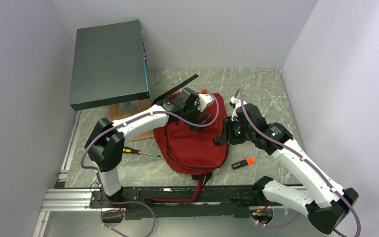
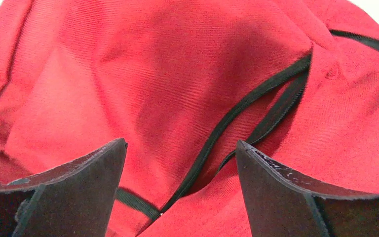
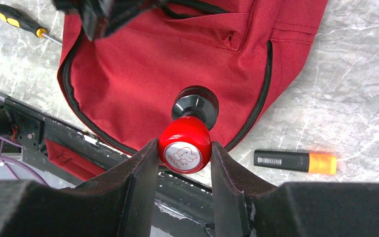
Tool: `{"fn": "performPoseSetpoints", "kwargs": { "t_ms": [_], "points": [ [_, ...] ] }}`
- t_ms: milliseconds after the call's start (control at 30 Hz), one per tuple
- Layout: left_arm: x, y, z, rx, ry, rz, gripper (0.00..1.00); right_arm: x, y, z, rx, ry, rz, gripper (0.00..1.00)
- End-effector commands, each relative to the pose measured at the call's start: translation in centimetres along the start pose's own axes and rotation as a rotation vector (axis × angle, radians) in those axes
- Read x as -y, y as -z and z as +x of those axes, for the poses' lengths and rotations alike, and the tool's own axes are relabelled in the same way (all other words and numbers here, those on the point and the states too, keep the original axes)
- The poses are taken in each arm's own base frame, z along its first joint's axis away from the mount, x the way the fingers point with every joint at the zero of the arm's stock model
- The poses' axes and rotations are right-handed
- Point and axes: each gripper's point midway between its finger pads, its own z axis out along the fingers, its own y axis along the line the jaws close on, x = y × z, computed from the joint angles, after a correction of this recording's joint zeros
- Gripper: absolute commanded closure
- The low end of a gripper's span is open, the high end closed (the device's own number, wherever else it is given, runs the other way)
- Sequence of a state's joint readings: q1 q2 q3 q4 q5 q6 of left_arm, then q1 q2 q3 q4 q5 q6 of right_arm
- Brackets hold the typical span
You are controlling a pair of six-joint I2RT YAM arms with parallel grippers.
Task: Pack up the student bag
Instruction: Place the stationery in the student bag.
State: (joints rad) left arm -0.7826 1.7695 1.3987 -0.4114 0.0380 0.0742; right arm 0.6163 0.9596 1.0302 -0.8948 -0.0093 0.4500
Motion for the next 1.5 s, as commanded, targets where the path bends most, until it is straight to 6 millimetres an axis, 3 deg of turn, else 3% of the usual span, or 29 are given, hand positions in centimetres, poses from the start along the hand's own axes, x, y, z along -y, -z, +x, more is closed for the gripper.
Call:
{"fn": "performPoseSetpoints", "kwargs": {
  "t_ms": [0, 67, 133, 267, 433, 533, 600, 733, 867, 1200, 1400, 1467],
  "points": [
    [1.8, -0.5, -0.5, -0.018, -0.163, 0.012, 0.07, -1.4, 0.7, -1.7, 0.075, 0.019, -0.082, 1.0],
    [2.2, -1.3, 0.2, -0.035, -0.186, -0.006, 0.02, -1.5, 0.8, -1.8, 0.079, 0.02, -0.086, 1.0],
    [1.3, -2.0, 0.6, -0.057, -0.188, -0.083, 0.04, -1.7, 0.9, -1.8, 0.085, 0.02, -0.096, 1.0],
    [-0.6, -3.0, 1.0, -0.08, -0.154, -0.217, 0.12, -1.9, 0.9, -1.8, 0.086, 0.018, -0.108, 1.0],
    [-1.4, -4.0, 1.8, -0.117, -0.155, -0.27, 0.23, -2.2, 0.7, -1.7, 0.086, 0.001, -0.13, 1.0],
    [-2.6, -3.9, 1.8, -0.137, -0.138, -0.339, 0.51, -2.4, 0.6, -1.9, 0.096, -0.007, -0.143, 1.0],
    [-3.0, -2.6, 0.2, -0.091, -0.118, -0.361, 0.68, -2.7, 0.4, -2.0, 0.103, -0.02, -0.157, 1.0],
    [-2.3, 0.0, -3.4, 0.055, -0.081, -0.321, 0.84, -3.9, -0.1, -2.3, 0.123, -0.105, -0.253, 1.0],
    [-2.5, 1.7, -4.7, 0.098, -0.038, -0.289, 1.0, -5.0, -0.2, -3.3, 0.142, -0.237, -0.417, 1.0],
    [-0.8, 5.0, -6.5, 0.208, 0.022, -0.157, 1.0, -5.2, -2.2, -8.5, 0.3, -0.417, -0.648, 1.0],
    [-0.6, 5.7, -6.8, 0.243, 0.151, -0.047, 1.0, -6.6, -6.1, -8.8, 0.475, -0.223, -0.575, 1.0],
    [-0.7, 5.7, -6.7, 0.236, 0.169, -0.023, 1.0, -5.8, -7.4, -8.6, 0.592, -0.164, -0.473, 1.0]
  ]
}}
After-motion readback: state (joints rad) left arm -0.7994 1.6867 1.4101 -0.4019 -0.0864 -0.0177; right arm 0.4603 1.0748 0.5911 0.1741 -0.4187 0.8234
